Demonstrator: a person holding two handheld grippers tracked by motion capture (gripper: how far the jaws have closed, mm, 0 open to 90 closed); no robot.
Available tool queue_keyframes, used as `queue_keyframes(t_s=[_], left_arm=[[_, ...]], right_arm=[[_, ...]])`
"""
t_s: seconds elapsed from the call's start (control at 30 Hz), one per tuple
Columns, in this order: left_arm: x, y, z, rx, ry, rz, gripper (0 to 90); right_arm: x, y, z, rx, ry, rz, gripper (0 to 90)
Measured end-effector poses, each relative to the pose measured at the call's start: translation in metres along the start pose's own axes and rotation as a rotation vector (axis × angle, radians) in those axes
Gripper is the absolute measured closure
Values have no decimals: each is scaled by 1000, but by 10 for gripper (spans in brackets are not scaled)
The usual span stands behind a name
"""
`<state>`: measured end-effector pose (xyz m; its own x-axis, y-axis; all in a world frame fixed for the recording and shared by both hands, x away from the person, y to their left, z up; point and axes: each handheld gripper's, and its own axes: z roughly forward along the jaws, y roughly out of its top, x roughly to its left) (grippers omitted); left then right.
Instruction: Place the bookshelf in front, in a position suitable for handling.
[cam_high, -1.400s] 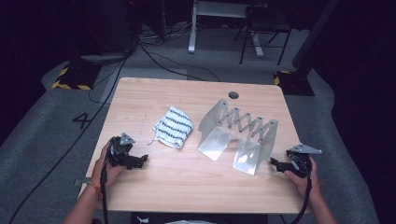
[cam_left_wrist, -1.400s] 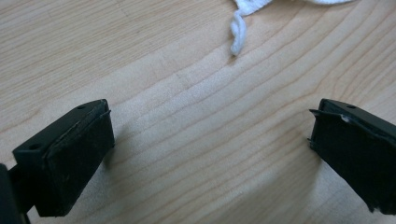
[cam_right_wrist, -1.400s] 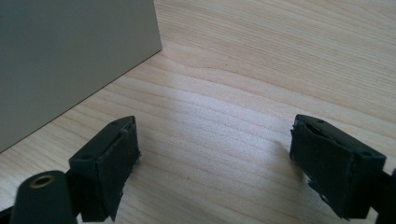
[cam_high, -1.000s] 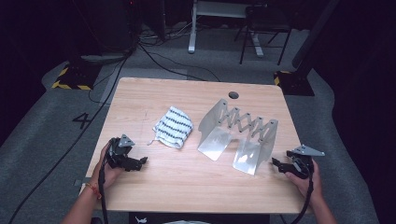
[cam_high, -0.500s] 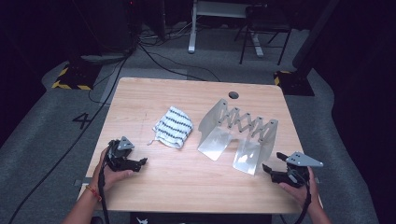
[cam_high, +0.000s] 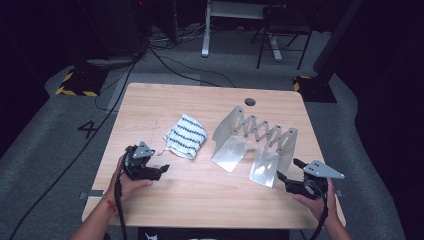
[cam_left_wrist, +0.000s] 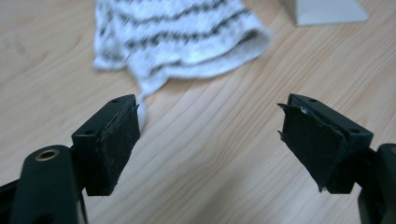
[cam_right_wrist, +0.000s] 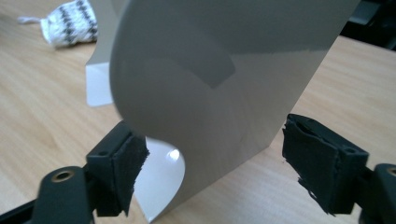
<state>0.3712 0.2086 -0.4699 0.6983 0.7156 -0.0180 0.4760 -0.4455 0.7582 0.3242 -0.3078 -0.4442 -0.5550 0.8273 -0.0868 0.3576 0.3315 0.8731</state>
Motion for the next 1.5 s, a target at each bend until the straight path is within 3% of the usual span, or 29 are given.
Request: queue_keyframes(t_s=[0.1, 0.17, 0.27, 0.47, 0.57, 0.67, 0.83, 0.9, 1.13, 1.17, 1.27, 1.37, 1.5], left_arm=[[-15, 15, 10, 1, -17, 62, 197], [-21, 24, 19, 5, -40, 78, 197], [-26, 36, 34, 31, -35, 101, 198], [-26, 52, 59, 36, -28, 81, 217], [-28, 60, 67, 22, 16, 115, 243], [-24, 65, 76, 42, -5, 116, 281], [-18, 69, 87, 20, 35, 103, 341], [-18, 68, 93, 34, 50, 114, 358], [-15, 64, 105, 65, 35, 101, 530], [-14, 62, 107, 83, 28, 91, 563], [-12, 61, 107, 102, 30, 103, 643], [-11, 60, 105, 111, 37, 109, 724], [-10, 59, 101, 120, 20, 103, 808]], right_arm=[[2, 8, -1, -24, -5, -13, 249], [3, 13, -2, -42, -12, -20, 256], [4, 21, -1, -65, -40, -15, 255], [5, 32, 5, -78, -64, -9, 241], [3, 37, 7, -87, -84, 1, 229], [1, 42, 7, -96, -101, 4, 223], [0, 48, 13, -90, -127, 27, 217], [0, 48, 14, -94, -131, 40, 234], [1, 47, 14, -107, -107, 37, 388], [4, 47, 13, -109, -98, 28, 467], [12, 48, 13, -112, -85, -2, 527], [17, 48, 16, -97, -97, -9, 570], [20, 48, 16, -93, -73, 4, 569]])
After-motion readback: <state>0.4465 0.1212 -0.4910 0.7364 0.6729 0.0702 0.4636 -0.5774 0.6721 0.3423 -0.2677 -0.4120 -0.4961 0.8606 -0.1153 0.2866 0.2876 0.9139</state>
